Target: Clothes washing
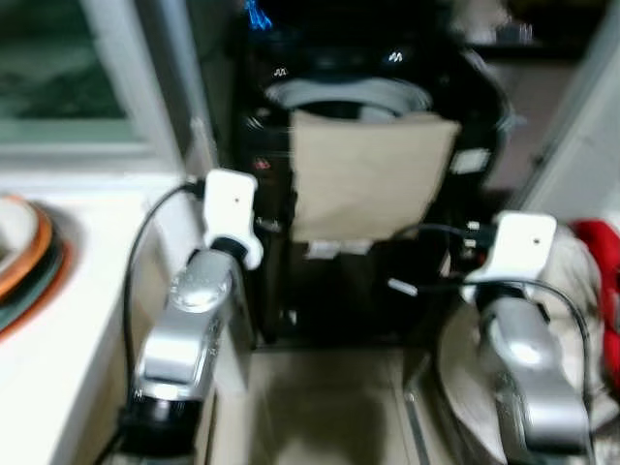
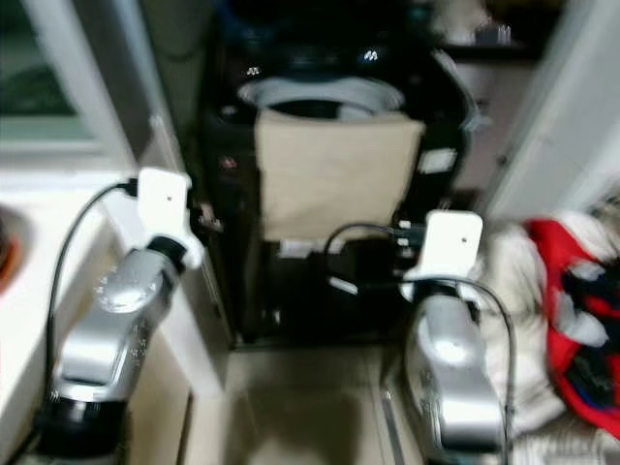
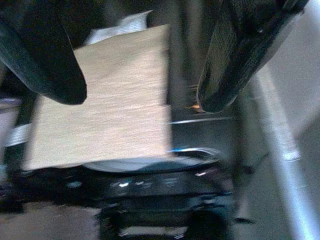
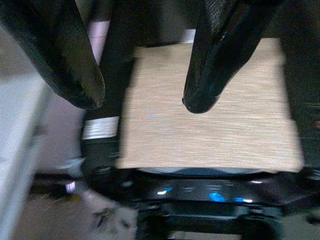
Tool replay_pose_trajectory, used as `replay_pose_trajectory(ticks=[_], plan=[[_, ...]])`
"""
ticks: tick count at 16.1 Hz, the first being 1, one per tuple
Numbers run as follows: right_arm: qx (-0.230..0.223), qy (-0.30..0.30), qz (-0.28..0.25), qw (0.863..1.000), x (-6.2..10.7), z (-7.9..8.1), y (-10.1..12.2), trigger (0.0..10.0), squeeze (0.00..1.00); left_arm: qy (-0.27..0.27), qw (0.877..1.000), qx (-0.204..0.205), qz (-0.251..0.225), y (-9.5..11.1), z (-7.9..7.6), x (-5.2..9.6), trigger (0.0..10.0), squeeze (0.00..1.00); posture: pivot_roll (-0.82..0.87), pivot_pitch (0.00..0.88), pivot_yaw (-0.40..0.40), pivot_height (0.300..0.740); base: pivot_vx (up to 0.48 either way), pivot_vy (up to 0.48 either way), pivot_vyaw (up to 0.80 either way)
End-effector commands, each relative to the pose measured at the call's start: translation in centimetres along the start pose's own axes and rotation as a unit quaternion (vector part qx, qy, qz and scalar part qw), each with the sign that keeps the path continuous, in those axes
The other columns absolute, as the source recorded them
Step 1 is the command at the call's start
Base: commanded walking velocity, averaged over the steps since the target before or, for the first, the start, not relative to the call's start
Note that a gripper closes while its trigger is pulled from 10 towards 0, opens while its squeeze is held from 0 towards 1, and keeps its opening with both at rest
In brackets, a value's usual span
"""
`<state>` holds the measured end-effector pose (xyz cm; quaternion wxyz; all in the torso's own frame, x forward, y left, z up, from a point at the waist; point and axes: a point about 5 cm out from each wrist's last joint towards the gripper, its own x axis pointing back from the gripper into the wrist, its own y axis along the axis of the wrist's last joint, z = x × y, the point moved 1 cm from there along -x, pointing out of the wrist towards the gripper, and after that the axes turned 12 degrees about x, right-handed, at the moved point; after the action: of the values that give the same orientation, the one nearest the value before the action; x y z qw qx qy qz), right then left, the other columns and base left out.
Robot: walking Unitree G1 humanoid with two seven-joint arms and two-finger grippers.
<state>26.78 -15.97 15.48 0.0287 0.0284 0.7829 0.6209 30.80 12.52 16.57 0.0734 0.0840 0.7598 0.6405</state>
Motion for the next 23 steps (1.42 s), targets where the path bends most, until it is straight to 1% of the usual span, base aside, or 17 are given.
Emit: replay_pose_trajectory(ticks=[1, 5, 10, 12, 16, 18, 19, 21, 23], plan=[[0.000, -0.007, 0.002, 1.000, 0.0, -0.6, 0.0, 10.0, 0.00, -0.001, 1.000, 0.002, -0.008, 0.6, -0.2, -0.1, 10.0, 0.00, -0.16, 0.000, 0.002, 0.740, 0.334, 0.000, -0.80], [-0.001, -0.011, -0.002, 1.000, 0.2, -0.8, 0.2, 10.0, 0.00, -0.004, 1.000, 0.003, -0.010, 0.7, -0.4, -0.3, 10.0, 0.00, -0.17, 0.000, 0.005, 0.740, 0.337, 0.000, -0.80], [-0.005, -0.010, -0.016, 1.000, 0.5, -0.5, 1.4, 10.0, 0.00, -0.005, 1.000, 0.003, -0.016, 1.1, -0.3, -0.4, 10.0, 0.00, -0.16, 0.000, 0.008, 0.740, 0.337, 0.000, -0.77], [0.005, -0.005, -0.028, 1.000, 0.7, -0.3, 1.9, 10.0, 0.00, -0.006, 1.000, 0.004, -0.016, 1.1, -0.4, -0.4, 10.0, 0.00, -0.17, 0.000, 0.011, 0.740, 0.337, 0.000, 0.00], [0.010, -0.001, -0.022, 1.000, 1.2, 0.1, 2.1, 10.0, 0.00, -0.006, 1.000, 0.005, -0.017, 1.2, -0.3, -0.4, 10.0, 0.00, -0.18, 0.000, 0.005, 0.740, 0.337, 0.000, 0.00], [0.010, -0.004, -0.017, 1.000, 1.3, 0.0, 2.2, 10.0, 0.00, -0.004, 1.000, 0.012, -0.017, 1.2, -0.4, -0.4, 10.0, 0.00, -0.19, 0.000, 0.002, 0.740, 0.334, 0.000, 0.00], [0.009, -0.011, -0.006, 1.000, 1.3, -0.2, 2.0, 10.0, 0.00, -0.014, 0.999, 0.025, -0.016, 1.0, -0.8, -0.4, 10.0, 0.00, -0.19, 0.000, 0.000, 0.740, 0.000, 0.000, -0.80], [0.015, -0.018, -0.009, 1.000, 1.1, -0.8, 2.2, 10.0, 0.00, -0.020, 0.999, 0.035, -0.011, 1.0, -1.1, -0.3, 10.0, 0.00, -0.20, 0.000, 0.000, 0.740, 0.000, 0.000, -0.80], [0.018, -0.025, -0.013, 0.999, 1.1, -1.2, 2.7, 10.0, 0.00, -0.025, 0.998, 0.049, -0.020, 1.7, -1.1, -0.4, 10.0, 0.00, -0.20, 0.000, 0.000, 0.740, 0.000, 0.000, -0.80]])
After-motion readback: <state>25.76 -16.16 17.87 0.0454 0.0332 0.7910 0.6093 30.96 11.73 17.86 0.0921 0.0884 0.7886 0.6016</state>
